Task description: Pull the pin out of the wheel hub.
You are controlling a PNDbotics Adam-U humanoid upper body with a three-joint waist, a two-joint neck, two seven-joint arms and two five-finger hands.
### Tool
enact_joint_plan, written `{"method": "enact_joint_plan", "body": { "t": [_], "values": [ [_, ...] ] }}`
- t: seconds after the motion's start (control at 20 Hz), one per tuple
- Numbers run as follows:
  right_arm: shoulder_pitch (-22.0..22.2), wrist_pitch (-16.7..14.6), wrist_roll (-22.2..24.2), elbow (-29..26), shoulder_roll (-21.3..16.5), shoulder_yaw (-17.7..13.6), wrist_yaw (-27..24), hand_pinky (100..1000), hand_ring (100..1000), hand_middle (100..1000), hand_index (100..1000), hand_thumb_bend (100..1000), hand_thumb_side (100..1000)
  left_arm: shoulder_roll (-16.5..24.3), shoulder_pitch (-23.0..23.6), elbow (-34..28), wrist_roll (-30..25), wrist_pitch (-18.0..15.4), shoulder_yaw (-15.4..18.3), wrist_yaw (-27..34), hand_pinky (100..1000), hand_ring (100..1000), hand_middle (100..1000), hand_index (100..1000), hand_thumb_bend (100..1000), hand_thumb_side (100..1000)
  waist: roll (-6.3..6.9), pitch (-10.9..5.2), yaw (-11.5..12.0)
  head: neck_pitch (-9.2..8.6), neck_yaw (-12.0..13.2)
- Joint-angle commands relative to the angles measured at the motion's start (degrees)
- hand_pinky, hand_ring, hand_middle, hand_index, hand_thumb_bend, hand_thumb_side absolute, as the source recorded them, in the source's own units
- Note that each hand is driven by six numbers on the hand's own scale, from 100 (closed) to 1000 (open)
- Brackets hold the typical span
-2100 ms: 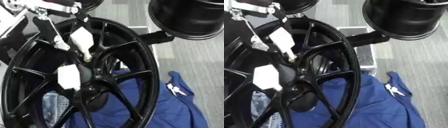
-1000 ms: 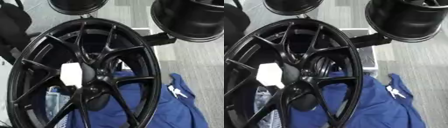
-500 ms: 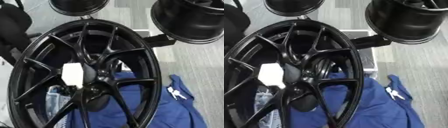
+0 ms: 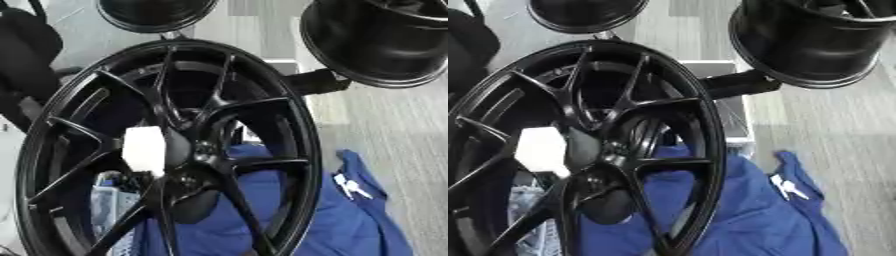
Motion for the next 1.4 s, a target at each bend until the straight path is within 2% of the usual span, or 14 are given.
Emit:
{"method": "enact_joint_plan", "body": {
  "t": [0.05,0.2,0.35,0.6,0.8,1.0,1.25,1.4],
  "values": [
    [-0.6,0.4,-0.8,-0.7,-1.3,-0.8,0.2,745,624,497,704,100,292,1.7,-0.9,-0.5,0.1,-0.1,0.6,0.7,866,802,759,854,284,358,0.17,-1.44,0.0,-0.51,0.1],
    [-0.6,0.4,-0.8,-0.7,-1.3,-0.8,0.2,746,624,497,704,100,289,1.3,-1.2,-2.5,1.8,-0.3,1.1,4.1,848,762,701,813,184,298,0.17,-1.43,0.0,-0.56,0.0],
    [-0.8,0.3,-0.8,-0.7,-1.5,-0.8,0.2,746,624,497,704,100,286,1.1,-0.6,-7.9,4.1,-0.9,1.5,9.2,831,732,657,788,116,255,0.06,-1.41,0.1,-0.49,-0.1],
    [-1.1,0.2,-0.6,-0.7,-1.5,-0.7,0.3,747,624,497,703,100,284,0.2,3.4,-24.8,13.0,1.6,1.2,18.3,816,709,633,778,104,235,-0.27,-1.3,0.1,-0.63,0.1],
    [-1.5,-0.3,-0.3,-0.7,-1.3,-0.5,0.3,746,623,497,703,100,284,-1.2,7.1,-37.1,13.2,4.0,0.7,15.1,813,713,637,783,142,222,-0.39,-1.28,-0.2,-0.49,0.3],
    [-1.5,-0.4,-0.2,-0.7,-1.2,-0.5,0.3,747,624,497,703,100,282,-2.7,10.8,-46.5,13.2,6.3,0.5,12.2,810,712,634,780,156,213,-0.78,-1.17,-0.2,-0.25,0.3],
    [-1.4,-0.5,-0.2,-0.7,-1.2,-0.5,0.2,748,624,498,703,100,279,-2.8,14.0,-54.7,14.0,8.7,-0.3,11.0,807,710,632,778,172,205,-1.25,-1.14,-0.2,-0.13,0.4],
    [-1.3,-0.6,-0.2,-0.7,-1.1,-0.5,0.3,748,623,497,702,100,276,-2.8,15.5,-57.2,13.9,8.9,-0.5,9.3,803,710,632,779,192,203,-1.36,-1.18,-0.2,-0.07,0.4]
  ]
}}
